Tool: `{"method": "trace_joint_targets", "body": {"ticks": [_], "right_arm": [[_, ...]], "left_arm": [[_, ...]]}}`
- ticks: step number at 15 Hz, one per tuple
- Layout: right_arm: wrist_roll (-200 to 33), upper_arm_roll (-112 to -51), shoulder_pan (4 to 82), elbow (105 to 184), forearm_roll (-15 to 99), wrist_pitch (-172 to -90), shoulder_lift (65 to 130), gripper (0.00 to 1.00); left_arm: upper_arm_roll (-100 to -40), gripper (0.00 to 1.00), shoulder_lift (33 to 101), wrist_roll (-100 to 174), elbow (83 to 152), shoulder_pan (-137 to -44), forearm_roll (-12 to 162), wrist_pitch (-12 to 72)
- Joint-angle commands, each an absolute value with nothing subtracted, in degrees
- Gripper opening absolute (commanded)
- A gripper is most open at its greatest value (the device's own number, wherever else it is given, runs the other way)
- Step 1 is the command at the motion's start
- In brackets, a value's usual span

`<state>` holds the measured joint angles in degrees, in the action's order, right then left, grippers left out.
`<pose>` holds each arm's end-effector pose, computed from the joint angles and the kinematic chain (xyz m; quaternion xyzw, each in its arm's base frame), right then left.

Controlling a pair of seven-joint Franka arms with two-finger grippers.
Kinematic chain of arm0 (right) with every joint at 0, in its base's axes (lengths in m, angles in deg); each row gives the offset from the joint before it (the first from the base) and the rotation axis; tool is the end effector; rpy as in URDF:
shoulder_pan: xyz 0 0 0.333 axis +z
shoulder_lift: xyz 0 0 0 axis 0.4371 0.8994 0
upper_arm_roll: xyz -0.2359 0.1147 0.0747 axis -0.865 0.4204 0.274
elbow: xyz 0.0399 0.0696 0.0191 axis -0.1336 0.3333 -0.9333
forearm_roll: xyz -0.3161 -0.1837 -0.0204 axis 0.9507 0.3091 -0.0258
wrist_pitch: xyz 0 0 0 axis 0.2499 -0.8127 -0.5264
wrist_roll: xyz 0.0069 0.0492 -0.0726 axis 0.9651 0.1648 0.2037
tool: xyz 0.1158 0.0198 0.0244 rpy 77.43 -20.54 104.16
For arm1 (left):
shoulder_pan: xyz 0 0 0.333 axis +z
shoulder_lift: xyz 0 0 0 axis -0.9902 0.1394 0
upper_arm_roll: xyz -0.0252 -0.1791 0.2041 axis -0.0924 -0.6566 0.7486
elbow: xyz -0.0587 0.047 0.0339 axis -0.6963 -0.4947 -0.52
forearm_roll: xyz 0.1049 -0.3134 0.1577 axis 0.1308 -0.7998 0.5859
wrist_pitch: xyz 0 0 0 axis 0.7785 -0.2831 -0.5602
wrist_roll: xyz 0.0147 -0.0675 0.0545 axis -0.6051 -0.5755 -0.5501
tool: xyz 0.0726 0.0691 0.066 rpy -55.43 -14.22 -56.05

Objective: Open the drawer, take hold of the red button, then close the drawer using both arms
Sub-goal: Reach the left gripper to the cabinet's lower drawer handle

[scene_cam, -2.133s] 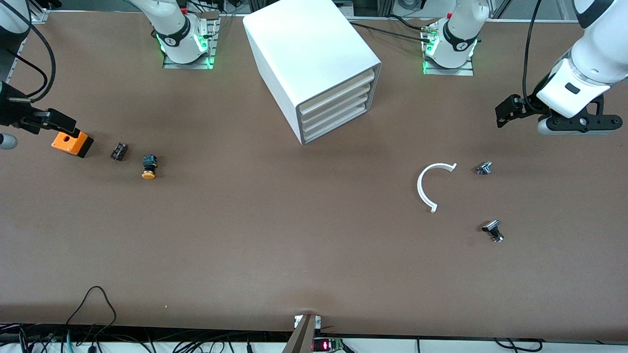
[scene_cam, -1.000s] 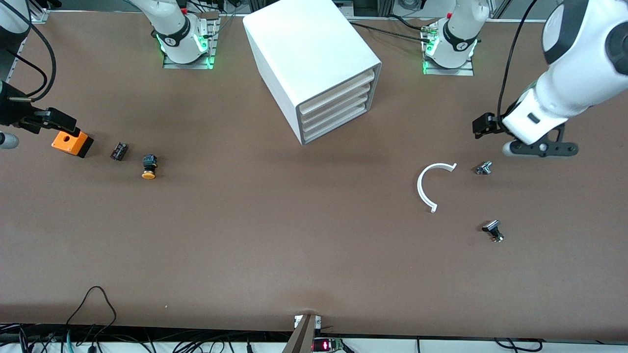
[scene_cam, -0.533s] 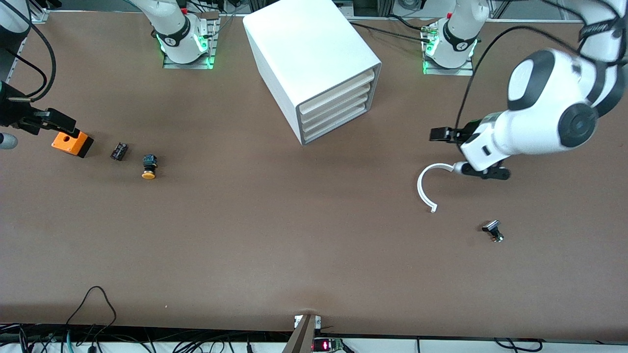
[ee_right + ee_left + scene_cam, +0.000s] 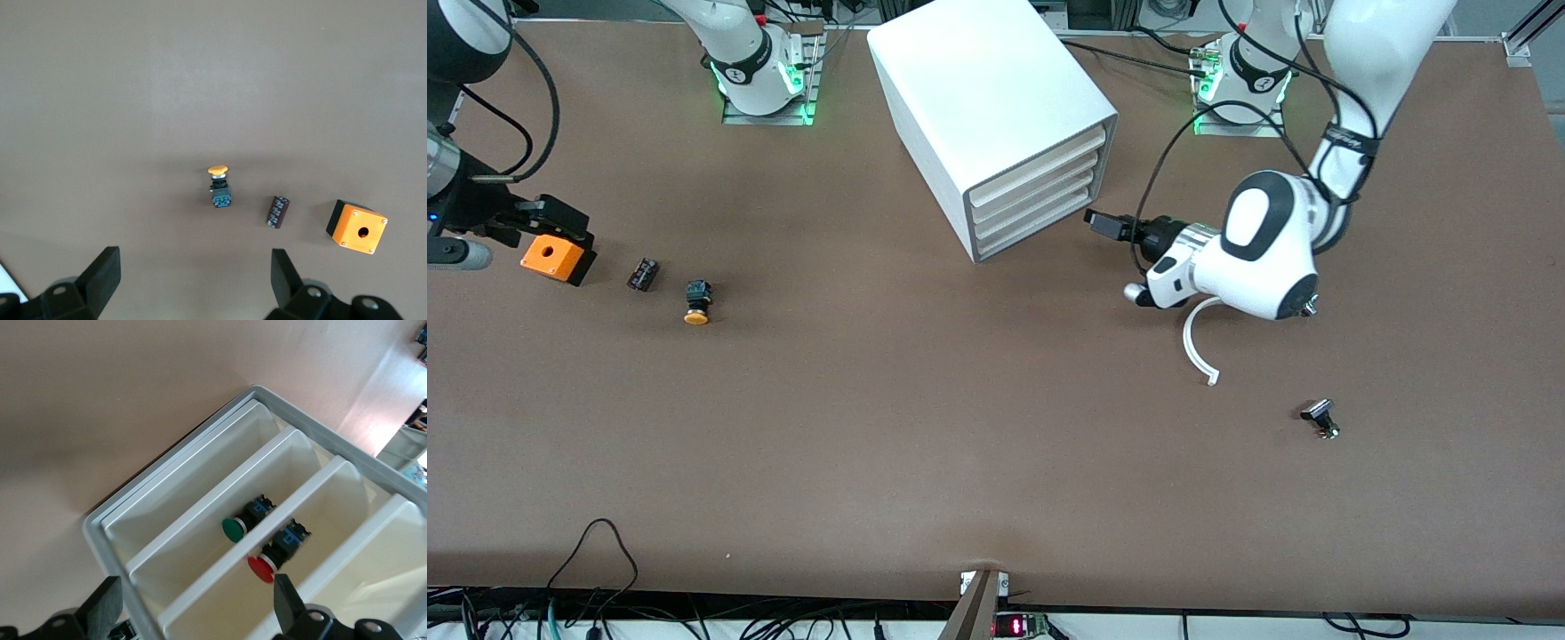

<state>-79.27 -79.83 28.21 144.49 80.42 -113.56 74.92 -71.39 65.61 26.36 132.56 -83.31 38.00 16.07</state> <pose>0.5360 -0.0161 0.5032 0.9998 -0.0047 -0.0154 0.0106 0.4516 -0.2502 0.2271 0.8720 -0.0055 -0.3376 0.3545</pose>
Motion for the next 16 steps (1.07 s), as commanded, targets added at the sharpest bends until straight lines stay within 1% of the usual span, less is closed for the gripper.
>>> {"method": "trace_joint_targets", "body": {"ticks": [1,4,8,9,10,11,12,13,16], "right_arm": [[-79.35,-80.08,28.47,143.7,80.27,-112.02,75.07,1.0],[-79.0,-80.08,28.38,143.7,80.01,-112.02,75.15,1.0],[-79.17,-80.26,28.21,143.7,79.83,-112.02,75.68,1.0],[-79.17,-80.26,28.21,143.7,79.83,-112.1,75.77,1.0],[-79.17,-80.26,28.29,143.7,79.83,-112.02,75.77,1.0],[-79.26,-80.17,28.38,143.7,79.83,-112.02,75.77,1.0],[-79.26,-80.17,28.38,143.7,79.83,-112.02,75.77,1.0],[-79.52,-80.17,28.38,143.7,79.92,-112.02,75.77,1.0],[-79.26,-79.99,29.43,143.62,79.75,-112.1,76.99,1.0]], "left_arm": [[-73.34,1.0,65.17,20.57,138.21,-82.95,33.2,19.28],[-76.24,0.99,65.44,20.21,141.03,-82.87,30.56,19.2],[-79.06,0.99,65.44,19.95,142.44,-82.86,28.63,19.55],[-79.15,0.94,65.53,19.08,143.05,-82.86,28.19,19.64],[-79.15,0.78,65.88,17.07,143.32,-82.86,28.18,20.07],[-79.15,0.52,66.23,14.53,144.02,-82.86,28.18,20.77],[-79.15,0.22,66.58,13.28,144.28,-82.86,28.18,20.87],[-79.07,0.0,66.93,13.1,144.2,-82.86,28.44,20.87],[-78.98,0.0,67.29,13.01,144.11,-82.6,29.5,21.57]]}}
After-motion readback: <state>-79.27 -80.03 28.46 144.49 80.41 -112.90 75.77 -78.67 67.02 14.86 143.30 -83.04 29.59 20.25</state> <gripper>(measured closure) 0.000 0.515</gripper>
